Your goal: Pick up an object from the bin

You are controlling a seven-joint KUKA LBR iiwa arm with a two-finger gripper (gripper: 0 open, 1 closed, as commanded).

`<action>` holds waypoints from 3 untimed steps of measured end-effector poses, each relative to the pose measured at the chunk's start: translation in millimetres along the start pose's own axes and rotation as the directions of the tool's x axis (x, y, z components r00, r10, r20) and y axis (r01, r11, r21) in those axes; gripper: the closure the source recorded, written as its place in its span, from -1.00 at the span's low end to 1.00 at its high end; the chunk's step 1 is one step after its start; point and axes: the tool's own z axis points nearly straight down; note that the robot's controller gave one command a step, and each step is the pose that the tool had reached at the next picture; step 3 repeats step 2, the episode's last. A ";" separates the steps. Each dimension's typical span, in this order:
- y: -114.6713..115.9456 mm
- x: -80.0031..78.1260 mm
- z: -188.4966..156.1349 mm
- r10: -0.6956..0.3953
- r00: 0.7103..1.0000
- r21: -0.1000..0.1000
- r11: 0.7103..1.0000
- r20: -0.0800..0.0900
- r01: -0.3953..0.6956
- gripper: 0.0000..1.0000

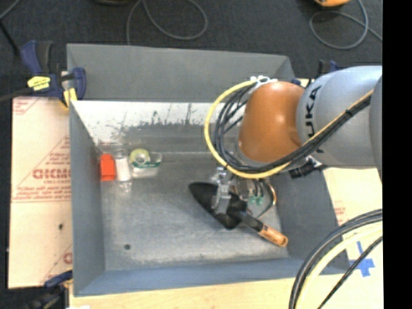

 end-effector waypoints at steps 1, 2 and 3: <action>-4.2 -12.8 16.1 -0.061 0.998 0.000 0.998 0.007 0.061 1.00; 4.5 -6.7 -147.4 -0.064 0.998 -0.001 0.998 0.000 0.064 1.00; 4.5 -6.7 -147.4 -0.064 0.998 -0.001 0.998 0.000 0.064 1.00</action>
Offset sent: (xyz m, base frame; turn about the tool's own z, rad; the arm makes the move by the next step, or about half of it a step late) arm 0.0049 0.0049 0.1543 -0.0572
